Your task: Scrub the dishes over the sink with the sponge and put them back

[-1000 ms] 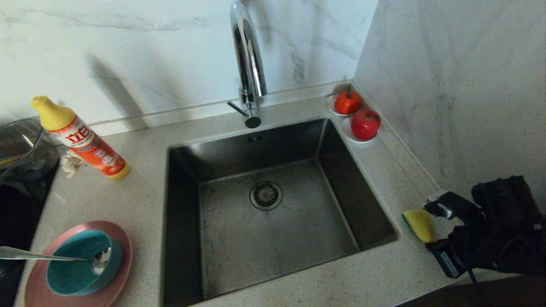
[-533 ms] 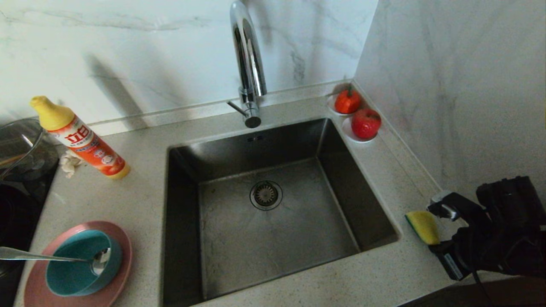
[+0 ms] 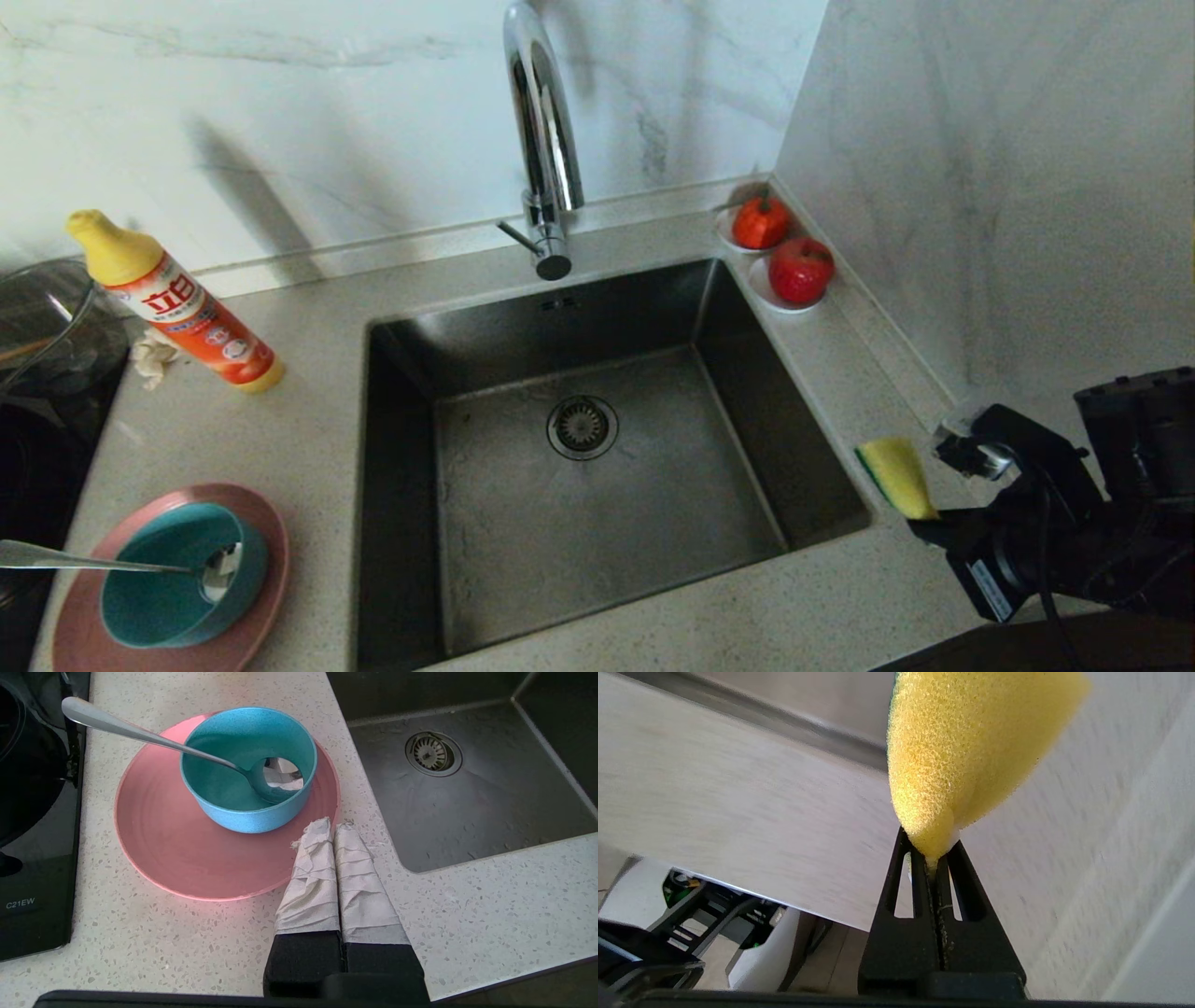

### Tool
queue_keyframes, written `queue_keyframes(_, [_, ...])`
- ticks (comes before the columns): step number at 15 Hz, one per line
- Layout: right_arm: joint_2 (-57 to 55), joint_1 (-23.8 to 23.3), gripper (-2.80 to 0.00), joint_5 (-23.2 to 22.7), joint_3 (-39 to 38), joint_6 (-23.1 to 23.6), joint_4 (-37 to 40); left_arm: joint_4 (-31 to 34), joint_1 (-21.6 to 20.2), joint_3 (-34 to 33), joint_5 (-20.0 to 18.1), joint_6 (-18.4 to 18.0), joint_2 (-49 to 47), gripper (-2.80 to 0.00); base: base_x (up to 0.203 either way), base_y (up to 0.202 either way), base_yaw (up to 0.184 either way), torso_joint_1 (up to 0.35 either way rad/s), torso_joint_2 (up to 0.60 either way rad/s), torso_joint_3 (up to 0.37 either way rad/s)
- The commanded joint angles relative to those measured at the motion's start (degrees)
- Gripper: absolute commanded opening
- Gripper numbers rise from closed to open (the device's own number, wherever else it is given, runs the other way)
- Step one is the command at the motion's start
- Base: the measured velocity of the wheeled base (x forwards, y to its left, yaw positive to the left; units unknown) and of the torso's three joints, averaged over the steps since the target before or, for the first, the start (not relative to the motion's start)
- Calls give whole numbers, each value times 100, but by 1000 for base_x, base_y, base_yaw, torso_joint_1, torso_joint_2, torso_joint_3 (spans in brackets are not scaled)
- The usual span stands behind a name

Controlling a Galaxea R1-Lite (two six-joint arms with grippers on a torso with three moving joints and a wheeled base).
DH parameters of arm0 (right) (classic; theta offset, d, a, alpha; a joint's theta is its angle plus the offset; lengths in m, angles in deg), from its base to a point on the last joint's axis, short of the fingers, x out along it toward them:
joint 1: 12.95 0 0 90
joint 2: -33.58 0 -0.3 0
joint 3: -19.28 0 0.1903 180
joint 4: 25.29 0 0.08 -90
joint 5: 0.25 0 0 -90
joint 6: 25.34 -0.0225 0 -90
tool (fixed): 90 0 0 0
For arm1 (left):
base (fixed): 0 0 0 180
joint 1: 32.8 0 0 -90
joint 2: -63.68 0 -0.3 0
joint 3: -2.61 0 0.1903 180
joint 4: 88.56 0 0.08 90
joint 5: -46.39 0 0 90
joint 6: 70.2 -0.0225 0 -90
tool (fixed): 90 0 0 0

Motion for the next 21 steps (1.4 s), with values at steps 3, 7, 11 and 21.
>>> queue_keyframes(3, [195, 718, -280, 67, 548, 43, 456, -1, 1, -1, -1, -1, 19, -280, 0, 0, 0, 0, 0, 0])
queue_keyframes(7, [168, 1440, -280, 633, 1123, 183, 1188, -1, 1, -1, -1, -1, 19, -280, 0, 0, 0, 0, 0, 0])
queue_keyframes(11, [-6, 1858, -280, 1035, 1313, 943, 1406, -1, 1, -1, -1, -1, 19, -280, 0, 0, 0, 0, 0, 0])
queue_keyframes(21, [-675, 2689, -280, 2076, 1701, 2237, 1302, -1, 1, -1, -1, -1, 19, -280, 0, 0, 0, 0, 0, 0])
